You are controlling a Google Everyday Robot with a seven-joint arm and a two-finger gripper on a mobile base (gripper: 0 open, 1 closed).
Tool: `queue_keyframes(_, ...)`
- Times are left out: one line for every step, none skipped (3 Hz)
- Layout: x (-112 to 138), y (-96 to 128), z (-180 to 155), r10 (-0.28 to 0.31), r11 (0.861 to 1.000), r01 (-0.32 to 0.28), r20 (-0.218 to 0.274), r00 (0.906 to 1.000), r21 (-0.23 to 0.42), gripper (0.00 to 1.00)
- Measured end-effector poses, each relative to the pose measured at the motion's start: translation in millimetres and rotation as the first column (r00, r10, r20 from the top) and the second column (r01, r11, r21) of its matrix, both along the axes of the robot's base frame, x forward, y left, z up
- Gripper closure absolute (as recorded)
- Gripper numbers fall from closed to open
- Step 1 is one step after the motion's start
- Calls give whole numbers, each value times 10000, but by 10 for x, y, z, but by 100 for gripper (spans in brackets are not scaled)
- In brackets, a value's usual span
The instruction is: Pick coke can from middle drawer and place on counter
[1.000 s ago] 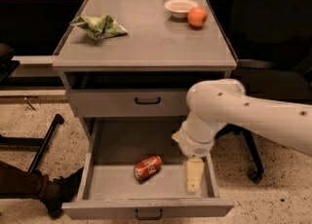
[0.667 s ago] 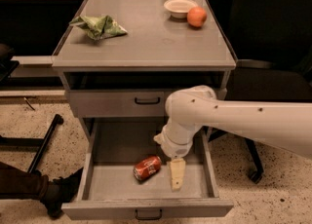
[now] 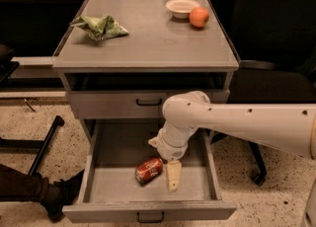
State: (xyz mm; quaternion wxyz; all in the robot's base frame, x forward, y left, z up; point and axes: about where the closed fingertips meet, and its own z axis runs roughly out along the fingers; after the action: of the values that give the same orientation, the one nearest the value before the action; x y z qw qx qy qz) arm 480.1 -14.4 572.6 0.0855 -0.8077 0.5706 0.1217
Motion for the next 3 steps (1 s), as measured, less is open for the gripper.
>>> queue_keyframes(79, 29, -60, 113, 9995, -119, 245, 9996, 276, 0)
queue_keyframes(337, 124, -199, 320, 9938, -409, 868, 9957, 1032, 0)
queue_keyframes(522, 263, -374, 327, 9816, -597, 1484, 9884, 1816, 0)
